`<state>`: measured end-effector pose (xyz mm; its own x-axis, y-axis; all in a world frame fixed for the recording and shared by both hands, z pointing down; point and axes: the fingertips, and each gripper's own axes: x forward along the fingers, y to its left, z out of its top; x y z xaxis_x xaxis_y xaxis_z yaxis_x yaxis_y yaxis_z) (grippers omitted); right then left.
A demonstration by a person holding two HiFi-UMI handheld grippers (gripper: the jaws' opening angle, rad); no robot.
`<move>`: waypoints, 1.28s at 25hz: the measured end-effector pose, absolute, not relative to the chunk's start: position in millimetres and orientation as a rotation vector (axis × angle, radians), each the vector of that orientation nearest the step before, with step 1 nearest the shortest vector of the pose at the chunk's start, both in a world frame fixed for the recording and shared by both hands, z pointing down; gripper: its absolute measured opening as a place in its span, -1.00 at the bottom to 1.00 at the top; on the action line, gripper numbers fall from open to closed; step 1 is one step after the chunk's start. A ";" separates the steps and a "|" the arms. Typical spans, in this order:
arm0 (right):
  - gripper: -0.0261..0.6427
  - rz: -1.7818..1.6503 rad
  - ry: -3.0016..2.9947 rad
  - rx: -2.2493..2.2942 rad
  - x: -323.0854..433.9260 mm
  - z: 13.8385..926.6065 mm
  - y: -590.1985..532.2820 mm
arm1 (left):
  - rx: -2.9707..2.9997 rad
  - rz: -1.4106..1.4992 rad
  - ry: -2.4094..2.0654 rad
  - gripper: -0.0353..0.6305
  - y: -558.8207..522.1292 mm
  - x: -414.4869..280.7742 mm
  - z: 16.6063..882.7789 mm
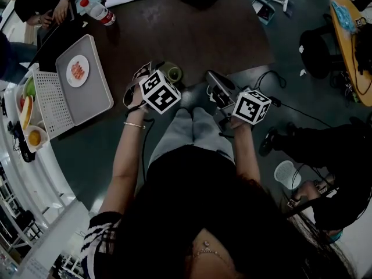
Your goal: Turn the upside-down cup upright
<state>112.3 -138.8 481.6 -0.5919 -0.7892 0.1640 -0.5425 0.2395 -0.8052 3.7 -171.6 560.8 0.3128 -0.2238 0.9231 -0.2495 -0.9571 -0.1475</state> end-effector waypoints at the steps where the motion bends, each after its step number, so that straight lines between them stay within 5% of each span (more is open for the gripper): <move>1: -0.87 -1.279 2.238 -1.241 112.4 481.7 -138.3 | 2.525 1.772 -0.449 0.20 -170.9 4.3 561.8; 32: -0.87 -1.270 2.255 -1.206 111.6 475.6 -134.9 | 2.546 1.694 -0.448 0.20 -171.8 4.9 558.8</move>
